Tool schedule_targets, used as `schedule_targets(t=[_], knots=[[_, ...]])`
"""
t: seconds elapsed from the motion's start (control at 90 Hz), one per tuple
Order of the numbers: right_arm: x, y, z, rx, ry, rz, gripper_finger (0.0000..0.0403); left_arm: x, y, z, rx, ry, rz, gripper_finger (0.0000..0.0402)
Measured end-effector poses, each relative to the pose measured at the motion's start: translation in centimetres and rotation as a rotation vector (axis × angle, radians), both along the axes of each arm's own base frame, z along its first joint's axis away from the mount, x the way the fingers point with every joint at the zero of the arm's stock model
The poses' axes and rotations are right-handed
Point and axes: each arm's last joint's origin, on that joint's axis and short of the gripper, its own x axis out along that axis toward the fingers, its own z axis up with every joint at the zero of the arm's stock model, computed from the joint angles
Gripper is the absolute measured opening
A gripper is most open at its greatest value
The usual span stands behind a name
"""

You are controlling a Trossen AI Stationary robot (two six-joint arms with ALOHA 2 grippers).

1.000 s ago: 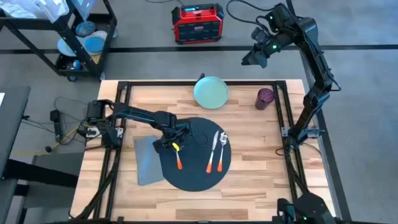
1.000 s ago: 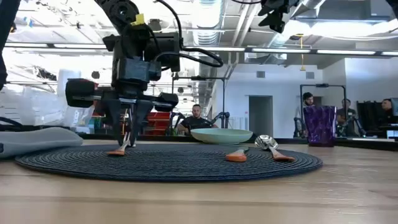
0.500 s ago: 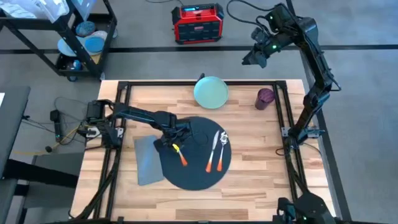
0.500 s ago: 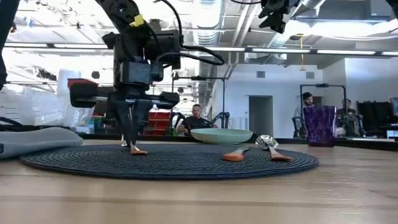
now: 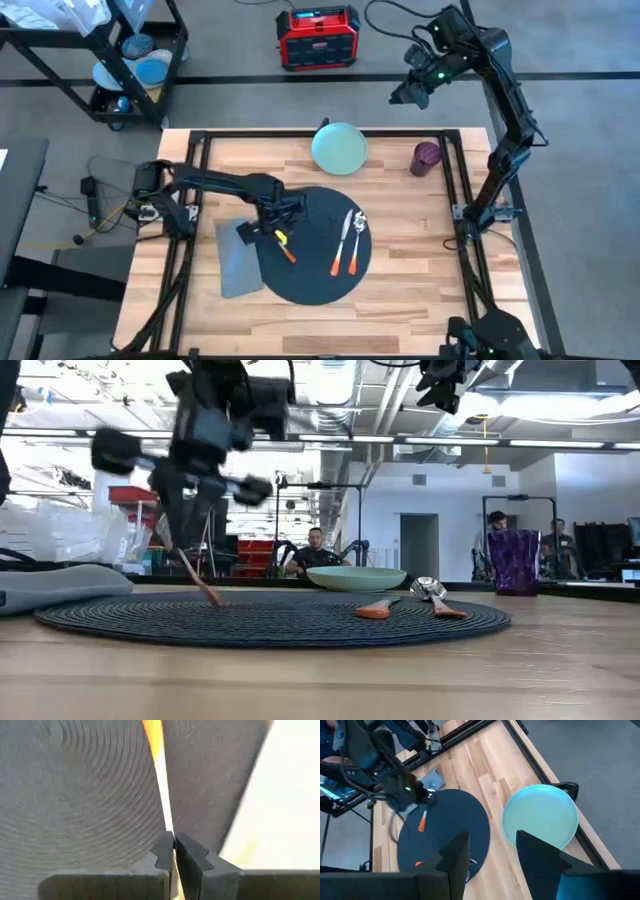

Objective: Set table place
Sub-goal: Put the orange fork on top of the gray table napkin

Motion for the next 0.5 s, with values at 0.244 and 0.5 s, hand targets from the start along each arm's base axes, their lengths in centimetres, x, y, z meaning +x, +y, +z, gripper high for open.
schedule_targets(t=[0.244, 0.5], knots=[[0.0, 0.0, 0.0, 0.000, 0.000, 0.001, 0.0148, -4.2, -2.3, 3.9, -0.037, -0.098, 0.001, 0.0000], [0.0, 0.0, 0.0, 0.007, -0.001, -0.004, 0.0148, -7.3, -3.3, 2.9, -0.023, -0.347, 0.005, 0.0000]])
